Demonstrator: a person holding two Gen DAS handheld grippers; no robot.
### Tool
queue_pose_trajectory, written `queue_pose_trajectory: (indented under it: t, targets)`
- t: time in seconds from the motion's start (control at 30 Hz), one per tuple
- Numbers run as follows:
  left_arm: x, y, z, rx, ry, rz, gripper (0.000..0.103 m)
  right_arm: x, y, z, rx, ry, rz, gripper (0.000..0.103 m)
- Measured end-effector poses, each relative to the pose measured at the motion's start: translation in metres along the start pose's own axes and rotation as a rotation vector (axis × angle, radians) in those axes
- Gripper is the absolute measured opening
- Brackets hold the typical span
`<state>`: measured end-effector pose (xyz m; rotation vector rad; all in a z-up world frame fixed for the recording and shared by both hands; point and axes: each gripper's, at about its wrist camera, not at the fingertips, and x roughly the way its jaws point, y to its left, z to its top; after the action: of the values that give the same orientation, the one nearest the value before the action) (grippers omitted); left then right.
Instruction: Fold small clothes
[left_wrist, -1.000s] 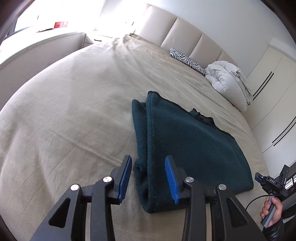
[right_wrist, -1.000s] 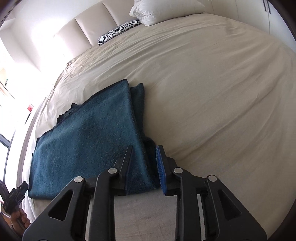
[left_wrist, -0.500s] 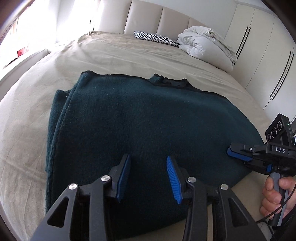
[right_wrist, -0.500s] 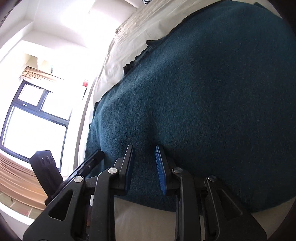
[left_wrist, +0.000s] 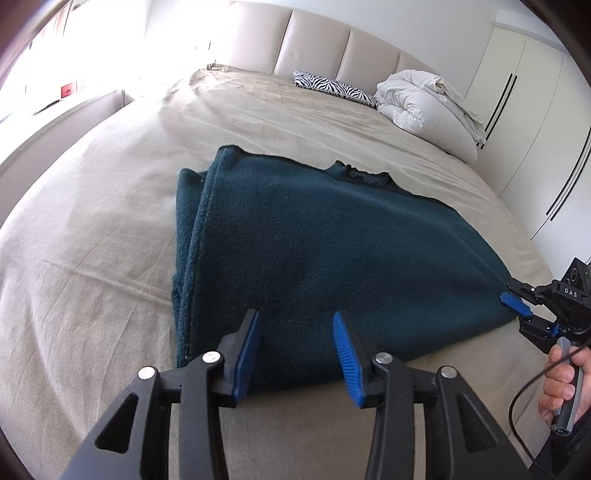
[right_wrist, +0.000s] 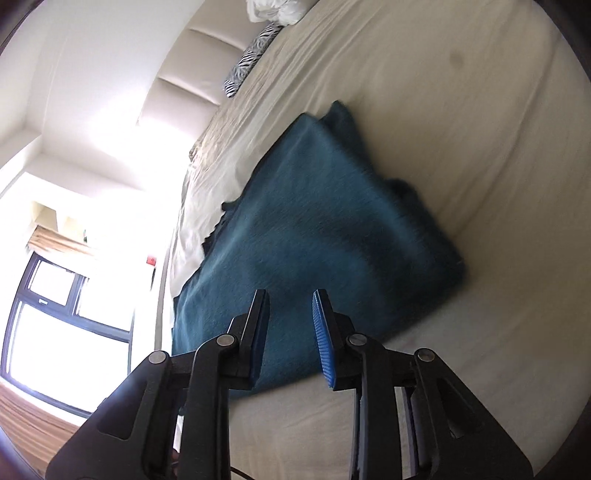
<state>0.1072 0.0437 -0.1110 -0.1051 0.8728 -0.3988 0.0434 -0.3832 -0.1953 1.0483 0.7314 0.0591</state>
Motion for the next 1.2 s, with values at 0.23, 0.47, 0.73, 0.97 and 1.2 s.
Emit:
queue_pose_trajectory:
  t: [0.23, 0.47, 0.73, 0.97, 1.2]
  targets:
    - [0.018, 0.017, -0.006, -0.037, 0.056, 0.009, 0.049, 0.113, 0.065, -0.064, -0.125, 0.335, 0.105, 0.025]
    - [0.013, 0.028, -0.007, -0.055, 0.06, -0.026, 0.045, 0.074, 0.02, -0.033, -0.028, 0.198, 0.055, 0.022]
    - [0.009, 0.003, 0.045, 0.036, -0.017, -0.012, 0.053, 0.022, 0.03, 0.043, -0.032, 0.039, -0.039, 0.025]
    - [0.071, 0.005, 0.095, 0.048, -0.003, 0.076, 0.053, 0.137, 0.118, 0.064, -0.18, 0.206, 0.065, 0.025]
    - [0.106, 0.025, 0.091, 0.018, 0.032, 0.044, 0.059, 0.223, 0.125, 0.057, -0.144, 0.269, 0.052, 0.025]
